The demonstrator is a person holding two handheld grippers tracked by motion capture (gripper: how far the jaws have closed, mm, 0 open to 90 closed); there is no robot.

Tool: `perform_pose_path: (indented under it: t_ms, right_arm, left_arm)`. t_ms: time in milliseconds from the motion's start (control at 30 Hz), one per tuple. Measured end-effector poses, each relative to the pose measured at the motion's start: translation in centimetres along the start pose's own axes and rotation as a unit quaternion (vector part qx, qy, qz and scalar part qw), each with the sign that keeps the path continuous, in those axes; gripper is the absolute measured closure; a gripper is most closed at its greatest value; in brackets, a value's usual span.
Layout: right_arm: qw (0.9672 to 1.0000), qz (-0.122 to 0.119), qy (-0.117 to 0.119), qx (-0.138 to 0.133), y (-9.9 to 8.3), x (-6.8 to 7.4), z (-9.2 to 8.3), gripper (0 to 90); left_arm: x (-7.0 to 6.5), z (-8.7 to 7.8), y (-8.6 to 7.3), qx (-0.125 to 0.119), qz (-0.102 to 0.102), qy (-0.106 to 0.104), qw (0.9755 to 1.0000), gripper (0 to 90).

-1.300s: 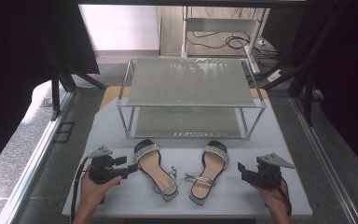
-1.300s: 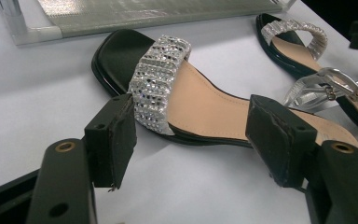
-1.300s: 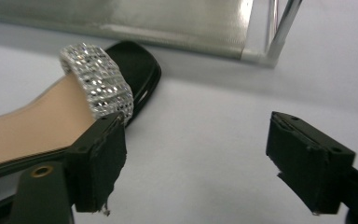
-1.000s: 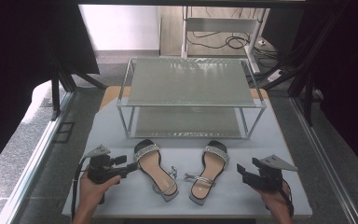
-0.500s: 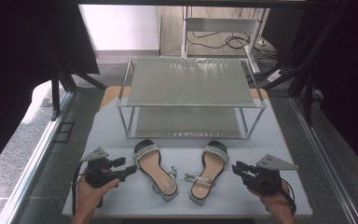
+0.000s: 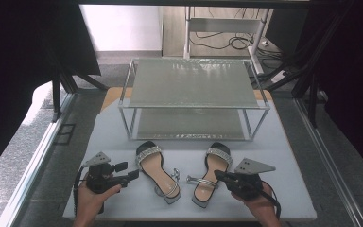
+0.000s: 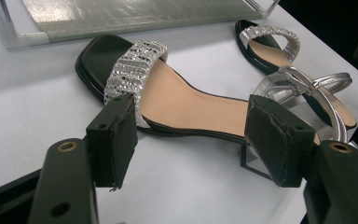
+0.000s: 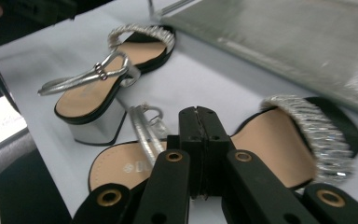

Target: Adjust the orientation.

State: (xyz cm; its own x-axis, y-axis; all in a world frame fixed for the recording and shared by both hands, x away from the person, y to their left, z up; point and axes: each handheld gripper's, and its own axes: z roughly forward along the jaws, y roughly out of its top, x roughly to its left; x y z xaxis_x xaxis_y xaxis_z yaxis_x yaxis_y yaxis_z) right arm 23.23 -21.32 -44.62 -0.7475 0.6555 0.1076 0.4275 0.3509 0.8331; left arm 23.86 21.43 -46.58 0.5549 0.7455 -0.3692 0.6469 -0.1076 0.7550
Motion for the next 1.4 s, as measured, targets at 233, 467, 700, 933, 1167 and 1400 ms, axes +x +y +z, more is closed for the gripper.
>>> perform_pose_path:
  t_ms: [233,467,700,933,1167,1400]
  right_arm:
    - [0.9994,-0.02,0.024,0.016,0.0,2.1,2.0,90.0]
    - [0.9961,-0.055,0.053,0.043,-0.1,5.0,4.7,90.0]
    - [0.9943,-0.073,0.053,0.056,0.0,6.1,6.3,90.0]
    - [0.9935,-0.075,0.055,0.065,-0.1,6.4,7.0,90.0]
    - [0.9922,-0.082,0.056,0.075,-0.2,6.9,7.7,90.0]
    - [0.9912,-0.088,0.063,0.076,-0.2,7.7,7.8,90.0]
  left_arm:
    - [-0.1,0.4,0.2,0.008,0.001,-0.003,1.0,34.4]
    - [-0.5,0.3,0.3,0.008,0.003,-0.008,0.9999,34.5]
    - [-0.5,0.2,0.4,0.008,0.003,-0.01,0.9999,34.5]
    - [-0.6,0.3,0.4,0.01,0.004,-0.008,0.9999,34.6]
    - [-0.4,0.3,0.4,0.01,0.001,-0.006,0.9999,34.6]
    - [-0.1,-0.2,0.4,0.002,-0.001,-0.003,1.0,34.6]
